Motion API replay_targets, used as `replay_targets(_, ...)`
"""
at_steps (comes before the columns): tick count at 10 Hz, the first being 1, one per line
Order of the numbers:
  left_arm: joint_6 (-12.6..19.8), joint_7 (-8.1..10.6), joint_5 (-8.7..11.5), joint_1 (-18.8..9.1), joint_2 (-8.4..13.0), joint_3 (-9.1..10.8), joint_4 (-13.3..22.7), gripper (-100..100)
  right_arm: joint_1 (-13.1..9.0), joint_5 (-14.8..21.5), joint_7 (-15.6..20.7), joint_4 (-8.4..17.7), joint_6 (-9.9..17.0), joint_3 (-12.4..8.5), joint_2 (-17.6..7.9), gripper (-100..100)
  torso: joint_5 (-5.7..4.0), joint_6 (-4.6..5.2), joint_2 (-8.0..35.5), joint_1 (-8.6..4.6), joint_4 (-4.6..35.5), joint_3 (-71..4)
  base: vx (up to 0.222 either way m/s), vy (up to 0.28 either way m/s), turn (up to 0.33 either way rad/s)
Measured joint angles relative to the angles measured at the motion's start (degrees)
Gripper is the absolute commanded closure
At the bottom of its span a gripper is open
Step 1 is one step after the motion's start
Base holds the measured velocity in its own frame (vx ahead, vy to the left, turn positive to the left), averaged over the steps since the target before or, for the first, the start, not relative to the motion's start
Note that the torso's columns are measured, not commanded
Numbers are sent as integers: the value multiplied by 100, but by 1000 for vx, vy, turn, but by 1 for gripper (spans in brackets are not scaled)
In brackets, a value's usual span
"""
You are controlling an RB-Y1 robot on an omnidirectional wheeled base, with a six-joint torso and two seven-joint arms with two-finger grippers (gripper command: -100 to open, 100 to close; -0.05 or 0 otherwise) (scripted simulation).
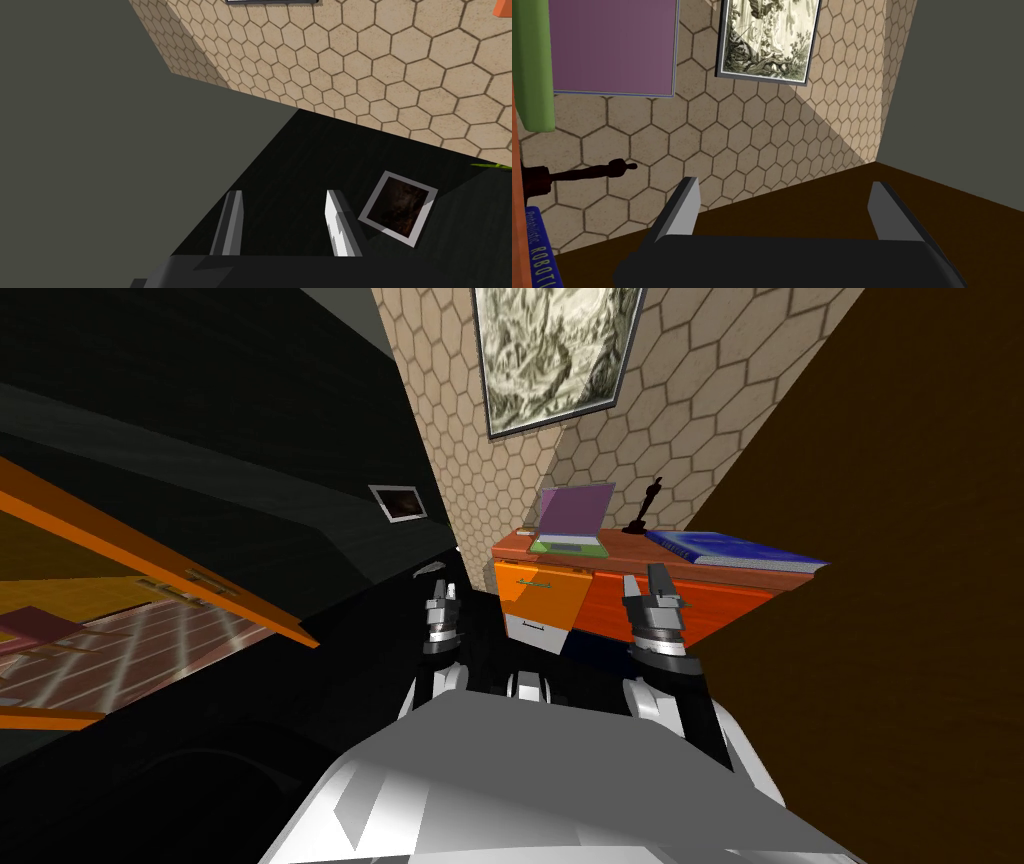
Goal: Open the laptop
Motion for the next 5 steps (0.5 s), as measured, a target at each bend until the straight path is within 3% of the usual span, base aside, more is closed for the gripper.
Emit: replay_targets(5,0,0,0,0,0,0,0,0,-303,819,308,264,-29,-372,-699,-100,1,0,4,3,6,-7,-12,-8,28)
